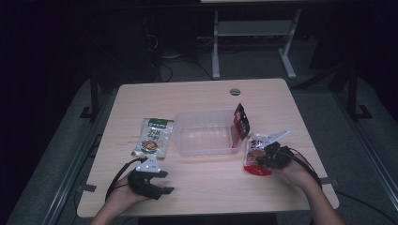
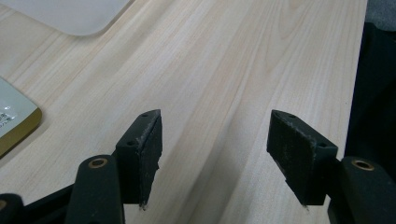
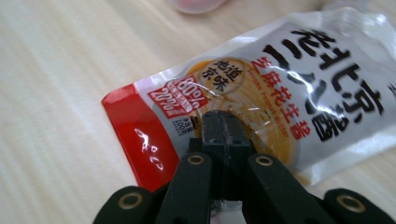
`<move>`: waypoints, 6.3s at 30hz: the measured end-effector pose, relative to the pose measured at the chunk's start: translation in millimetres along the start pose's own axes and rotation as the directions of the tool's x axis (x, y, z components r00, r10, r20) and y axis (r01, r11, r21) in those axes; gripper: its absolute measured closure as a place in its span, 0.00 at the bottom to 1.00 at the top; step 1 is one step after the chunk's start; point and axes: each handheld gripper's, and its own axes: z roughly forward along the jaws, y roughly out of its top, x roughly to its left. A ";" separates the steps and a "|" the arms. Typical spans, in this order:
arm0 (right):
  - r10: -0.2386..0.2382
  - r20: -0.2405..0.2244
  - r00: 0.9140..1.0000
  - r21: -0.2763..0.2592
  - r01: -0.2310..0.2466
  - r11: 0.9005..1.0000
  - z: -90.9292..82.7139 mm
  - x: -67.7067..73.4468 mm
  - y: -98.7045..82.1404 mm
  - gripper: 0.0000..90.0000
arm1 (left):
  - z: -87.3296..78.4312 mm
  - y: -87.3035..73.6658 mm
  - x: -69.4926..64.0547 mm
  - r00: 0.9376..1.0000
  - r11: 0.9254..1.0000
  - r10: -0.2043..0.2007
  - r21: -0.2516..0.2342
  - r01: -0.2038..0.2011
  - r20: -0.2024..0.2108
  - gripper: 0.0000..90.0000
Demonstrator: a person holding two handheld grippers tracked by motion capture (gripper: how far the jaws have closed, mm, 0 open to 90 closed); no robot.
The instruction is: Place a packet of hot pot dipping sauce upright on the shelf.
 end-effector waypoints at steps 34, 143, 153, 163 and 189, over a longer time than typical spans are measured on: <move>-0.244 -0.207 0.947 -0.022 0.245 0.969 24.8 84.0 32.4 1.00 | 1.9 2.7 -2.3 1.000 1.000 0.010 -0.001 -0.010 0.006 0.40; 0.070 -0.373 0.925 -0.032 -0.088 0.996 12.8 49.1 -3.4 0.51 | 72.0 66.3 -18.0 0.985 0.980 0.092 0.164 -0.115 0.146 1.00; 0.081 -0.407 0.910 -0.033 -0.103 0.994 19.6 54.4 3.7 0.51 | 72.1 65.5 -17.2 0.985 0.982 0.082 0.157 -0.106 0.150 1.00; 0.128 -0.449 0.885 -0.053 -0.169 0.984 31.9 40.1 14.1 0.57 | 72.5 65.7 -16.9 0.984 0.982 0.087 0.155 -0.111 0.153 1.00; 0.146 -0.426 0.893 -0.100 -0.206 0.973 39.6 28.3 26.7 0.82 | 72.5 66.8 -16.4 0.980 0.977 0.112 0.162 -0.138 0.162 1.00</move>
